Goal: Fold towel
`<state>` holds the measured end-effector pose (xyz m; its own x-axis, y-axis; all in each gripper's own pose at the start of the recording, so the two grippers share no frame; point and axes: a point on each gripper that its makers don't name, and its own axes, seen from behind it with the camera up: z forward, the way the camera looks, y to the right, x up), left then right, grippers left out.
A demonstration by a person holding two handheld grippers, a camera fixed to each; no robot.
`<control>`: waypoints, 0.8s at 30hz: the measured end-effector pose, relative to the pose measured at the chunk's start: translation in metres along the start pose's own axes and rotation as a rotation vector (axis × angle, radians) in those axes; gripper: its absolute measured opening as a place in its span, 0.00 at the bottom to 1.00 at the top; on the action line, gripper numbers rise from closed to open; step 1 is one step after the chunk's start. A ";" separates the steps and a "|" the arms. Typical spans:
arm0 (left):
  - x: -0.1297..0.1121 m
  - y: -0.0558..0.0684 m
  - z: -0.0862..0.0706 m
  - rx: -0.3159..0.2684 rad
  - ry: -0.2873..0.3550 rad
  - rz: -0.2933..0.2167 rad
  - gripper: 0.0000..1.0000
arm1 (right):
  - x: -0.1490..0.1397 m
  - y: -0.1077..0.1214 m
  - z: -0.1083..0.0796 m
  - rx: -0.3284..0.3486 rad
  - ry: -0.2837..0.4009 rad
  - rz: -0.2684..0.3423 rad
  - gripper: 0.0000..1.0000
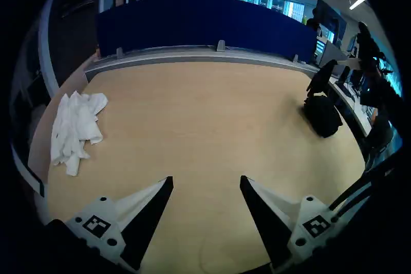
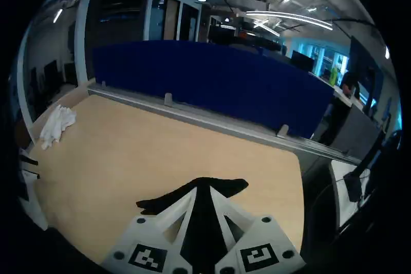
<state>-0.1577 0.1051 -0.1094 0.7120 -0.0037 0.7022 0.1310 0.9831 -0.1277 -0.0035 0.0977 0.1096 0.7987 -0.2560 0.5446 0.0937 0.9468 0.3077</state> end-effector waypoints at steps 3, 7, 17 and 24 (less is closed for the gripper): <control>0.002 0.004 0.000 -0.009 0.001 0.007 0.97 | -0.007 0.002 -0.008 -0.005 -0.003 0.011 0.03; 0.004 0.008 -0.001 -0.020 0.004 0.015 0.97 | -0.018 0.006 -0.019 -0.016 -0.011 0.024 0.03; 0.003 0.014 -0.004 -0.033 0.006 0.029 0.97 | -0.062 0.020 -0.035 -0.048 -0.066 0.068 0.03; 0.001 0.015 -0.006 -0.032 0.003 0.035 0.97 | -0.093 0.034 -0.041 -0.073 -0.101 0.110 0.03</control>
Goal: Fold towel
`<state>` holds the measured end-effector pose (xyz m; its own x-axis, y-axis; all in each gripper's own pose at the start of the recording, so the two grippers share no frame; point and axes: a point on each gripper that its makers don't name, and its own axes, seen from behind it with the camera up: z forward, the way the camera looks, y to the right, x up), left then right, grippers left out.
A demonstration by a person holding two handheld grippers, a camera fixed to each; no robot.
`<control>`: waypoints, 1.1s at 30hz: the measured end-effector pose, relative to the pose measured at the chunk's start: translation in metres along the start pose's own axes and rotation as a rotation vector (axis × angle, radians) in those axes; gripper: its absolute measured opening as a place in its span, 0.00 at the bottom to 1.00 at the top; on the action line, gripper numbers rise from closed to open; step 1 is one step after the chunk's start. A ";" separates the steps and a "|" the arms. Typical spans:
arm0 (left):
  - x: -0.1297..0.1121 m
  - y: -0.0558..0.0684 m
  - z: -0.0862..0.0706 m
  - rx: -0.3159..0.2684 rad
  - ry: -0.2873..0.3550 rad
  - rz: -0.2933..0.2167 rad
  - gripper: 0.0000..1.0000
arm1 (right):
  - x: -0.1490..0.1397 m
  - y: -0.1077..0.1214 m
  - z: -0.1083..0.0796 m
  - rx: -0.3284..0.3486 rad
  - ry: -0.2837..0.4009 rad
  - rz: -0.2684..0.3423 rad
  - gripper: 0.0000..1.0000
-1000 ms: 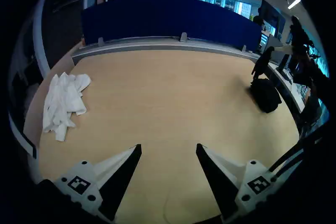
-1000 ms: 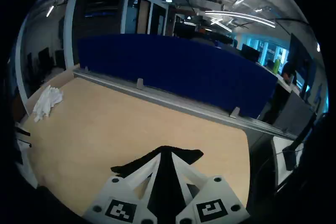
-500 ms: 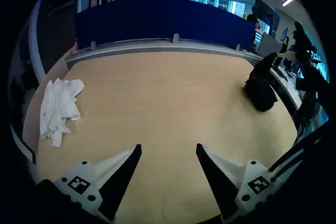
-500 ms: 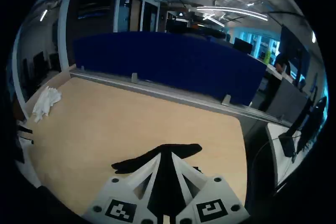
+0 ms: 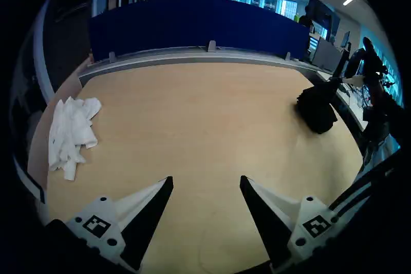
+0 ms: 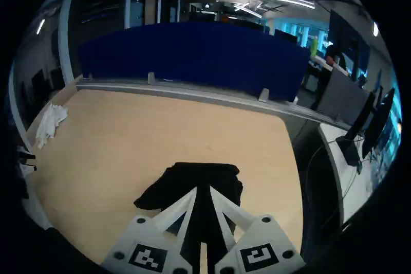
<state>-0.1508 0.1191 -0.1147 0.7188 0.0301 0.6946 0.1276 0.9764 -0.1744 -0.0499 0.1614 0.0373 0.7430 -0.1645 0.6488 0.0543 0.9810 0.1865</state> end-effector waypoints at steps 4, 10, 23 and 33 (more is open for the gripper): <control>0.000 0.001 -0.001 0.000 -0.001 0.005 0.97 | -0.018 0.008 0.000 -0.014 -0.027 0.014 0.03; 0.000 0.003 -0.001 -0.001 -0.001 0.009 0.97 | -0.048 0.015 0.003 -0.032 -0.075 0.031 0.03; 0.001 0.000 -0.005 0.012 -0.007 0.015 0.97 | -0.124 0.028 0.021 -0.086 -0.190 0.097 0.03; 0.005 -0.003 -0.007 0.026 -0.011 0.030 0.97 | -0.157 0.035 0.031 -0.115 -0.229 0.155 0.05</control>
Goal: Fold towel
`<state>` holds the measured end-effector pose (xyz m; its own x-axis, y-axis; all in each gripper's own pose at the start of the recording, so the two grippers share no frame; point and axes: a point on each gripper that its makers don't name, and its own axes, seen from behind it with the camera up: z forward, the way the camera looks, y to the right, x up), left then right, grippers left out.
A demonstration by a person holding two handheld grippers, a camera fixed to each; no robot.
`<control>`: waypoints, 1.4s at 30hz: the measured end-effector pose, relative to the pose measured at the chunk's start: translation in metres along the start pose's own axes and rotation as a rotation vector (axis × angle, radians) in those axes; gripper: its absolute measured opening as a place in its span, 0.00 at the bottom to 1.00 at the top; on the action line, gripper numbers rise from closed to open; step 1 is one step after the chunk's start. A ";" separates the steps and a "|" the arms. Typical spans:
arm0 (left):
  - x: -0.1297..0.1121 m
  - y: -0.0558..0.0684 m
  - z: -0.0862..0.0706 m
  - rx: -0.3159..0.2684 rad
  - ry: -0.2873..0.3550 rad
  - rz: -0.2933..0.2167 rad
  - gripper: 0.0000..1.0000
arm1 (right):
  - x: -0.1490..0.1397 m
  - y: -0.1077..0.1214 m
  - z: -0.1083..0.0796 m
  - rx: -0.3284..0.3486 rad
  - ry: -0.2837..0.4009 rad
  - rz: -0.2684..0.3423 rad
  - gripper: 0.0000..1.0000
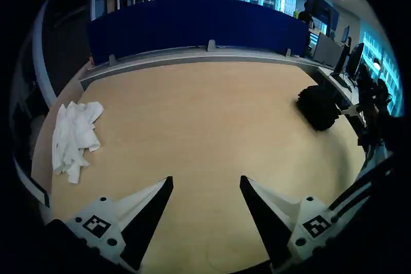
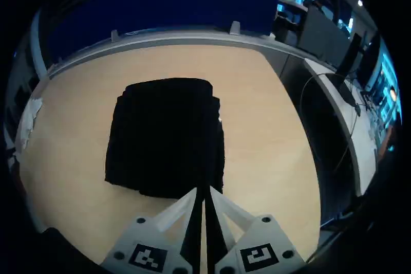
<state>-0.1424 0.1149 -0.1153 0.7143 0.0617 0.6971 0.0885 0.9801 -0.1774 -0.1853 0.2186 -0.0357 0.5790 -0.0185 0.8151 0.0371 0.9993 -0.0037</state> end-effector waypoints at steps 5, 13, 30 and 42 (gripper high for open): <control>0.004 0.000 -0.001 0.000 0.001 0.001 0.97 | -0.001 0.002 0.000 -0.016 0.003 -0.011 0.07; 0.006 0.002 -0.001 -0.005 0.002 0.003 0.97 | -0.007 0.006 -0.007 -0.035 0.011 -0.021 0.16; 0.006 0.006 0.003 -0.022 0.007 0.009 0.97 | 0.016 -0.021 -0.020 0.003 0.107 -0.050 1.00; 0.001 -0.001 -0.006 -0.008 0.006 0.001 0.97 | 0.022 -0.063 -0.003 0.054 0.115 -0.068 1.00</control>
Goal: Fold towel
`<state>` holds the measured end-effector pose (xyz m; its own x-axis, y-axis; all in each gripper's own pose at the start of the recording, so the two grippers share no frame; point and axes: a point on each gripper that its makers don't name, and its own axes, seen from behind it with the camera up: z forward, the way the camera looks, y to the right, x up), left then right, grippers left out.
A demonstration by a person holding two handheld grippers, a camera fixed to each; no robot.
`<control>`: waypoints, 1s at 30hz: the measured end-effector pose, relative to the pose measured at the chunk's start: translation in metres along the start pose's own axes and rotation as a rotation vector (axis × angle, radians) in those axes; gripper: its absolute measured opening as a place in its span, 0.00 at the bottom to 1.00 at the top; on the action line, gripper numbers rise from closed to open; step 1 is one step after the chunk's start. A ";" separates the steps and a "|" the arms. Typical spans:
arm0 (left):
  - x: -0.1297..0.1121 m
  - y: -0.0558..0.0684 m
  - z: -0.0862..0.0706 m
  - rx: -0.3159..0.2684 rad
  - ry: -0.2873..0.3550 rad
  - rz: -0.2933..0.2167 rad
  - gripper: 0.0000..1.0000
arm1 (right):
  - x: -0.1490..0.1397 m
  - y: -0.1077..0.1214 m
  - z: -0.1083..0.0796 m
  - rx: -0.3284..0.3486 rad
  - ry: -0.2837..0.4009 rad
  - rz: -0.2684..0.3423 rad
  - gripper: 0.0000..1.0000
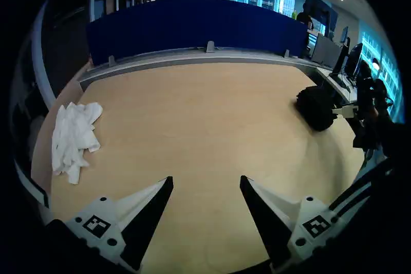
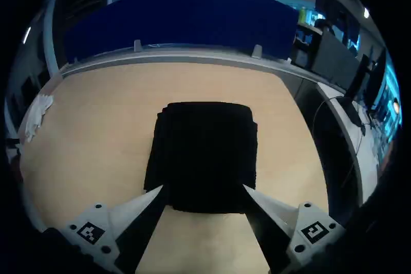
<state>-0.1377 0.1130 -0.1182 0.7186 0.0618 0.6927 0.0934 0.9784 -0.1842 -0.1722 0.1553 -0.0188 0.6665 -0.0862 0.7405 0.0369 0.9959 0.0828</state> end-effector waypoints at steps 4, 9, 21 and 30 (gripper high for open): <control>-0.003 -0.002 -0.002 0.006 -0.006 -0.003 0.97 | -0.007 -0.003 0.008 -0.002 -0.015 0.007 1.00; -0.005 -0.003 -0.002 0.011 -0.009 -0.005 0.97 | -0.019 -0.003 0.017 -0.007 -0.034 0.015 1.00; -0.004 -0.003 0.000 0.011 -0.009 -0.007 0.97 | -0.011 -0.002 0.018 -0.010 -0.021 0.015 1.00; -0.003 -0.003 0.002 0.011 -0.009 -0.012 0.97 | 0.039 0.004 0.016 -0.004 0.052 0.016 1.00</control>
<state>-0.1418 0.1102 -0.1180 0.7109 0.0515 0.7014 0.0949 0.9812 -0.1681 -0.1579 0.1550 0.0206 0.7048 -0.0685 0.7061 0.0288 0.9973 0.0679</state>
